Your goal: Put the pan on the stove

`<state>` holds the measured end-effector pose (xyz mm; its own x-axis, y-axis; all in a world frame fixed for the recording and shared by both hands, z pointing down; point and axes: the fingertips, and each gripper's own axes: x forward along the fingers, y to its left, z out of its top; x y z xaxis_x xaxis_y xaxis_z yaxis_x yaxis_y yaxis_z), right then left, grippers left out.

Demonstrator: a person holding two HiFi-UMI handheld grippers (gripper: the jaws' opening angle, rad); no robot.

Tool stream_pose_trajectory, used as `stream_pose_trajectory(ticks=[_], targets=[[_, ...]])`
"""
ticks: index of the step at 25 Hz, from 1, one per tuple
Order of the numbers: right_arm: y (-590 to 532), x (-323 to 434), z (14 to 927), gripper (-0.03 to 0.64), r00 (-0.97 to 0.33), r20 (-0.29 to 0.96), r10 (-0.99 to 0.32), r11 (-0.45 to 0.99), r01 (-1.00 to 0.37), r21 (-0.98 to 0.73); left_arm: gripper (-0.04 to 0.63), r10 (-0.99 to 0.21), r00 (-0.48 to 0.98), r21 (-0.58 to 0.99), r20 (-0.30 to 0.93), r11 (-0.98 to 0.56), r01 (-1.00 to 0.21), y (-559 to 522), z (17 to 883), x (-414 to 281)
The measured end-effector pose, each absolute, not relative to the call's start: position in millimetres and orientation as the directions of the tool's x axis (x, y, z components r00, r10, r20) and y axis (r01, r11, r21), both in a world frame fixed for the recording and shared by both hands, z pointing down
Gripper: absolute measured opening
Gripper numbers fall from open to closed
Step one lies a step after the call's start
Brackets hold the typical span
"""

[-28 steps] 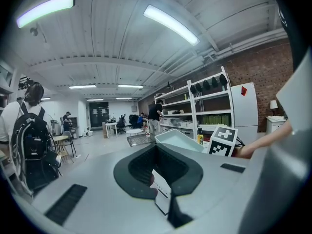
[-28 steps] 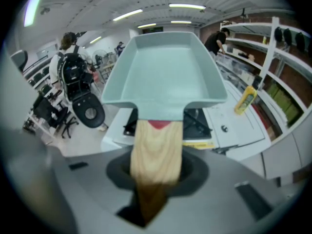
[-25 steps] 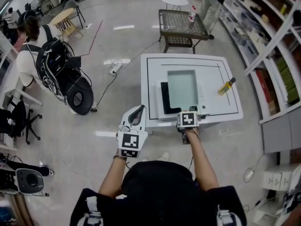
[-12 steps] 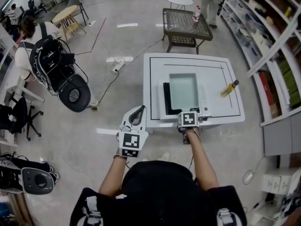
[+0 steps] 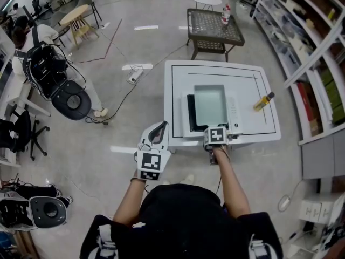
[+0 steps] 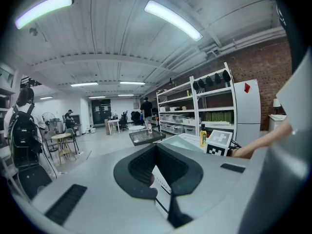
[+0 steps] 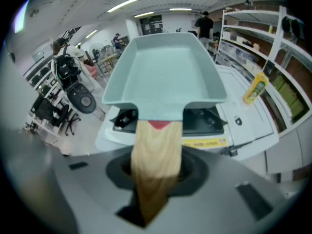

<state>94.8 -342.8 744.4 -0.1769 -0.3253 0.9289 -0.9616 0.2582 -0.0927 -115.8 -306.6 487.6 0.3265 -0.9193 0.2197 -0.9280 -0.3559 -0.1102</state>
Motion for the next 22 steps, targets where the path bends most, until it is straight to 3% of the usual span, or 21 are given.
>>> stream_pose_trajectory(ticks=[22], targets=[[-338.7, 89.8, 739.6, 0.133, -0.223, 0.937, -0.269, 0.222, -0.961, -0.165, 0.021, -0.916, 0.333, -0.101, 0.226, -0.362, -0.927, -301.0, 493.3, -111.1]])
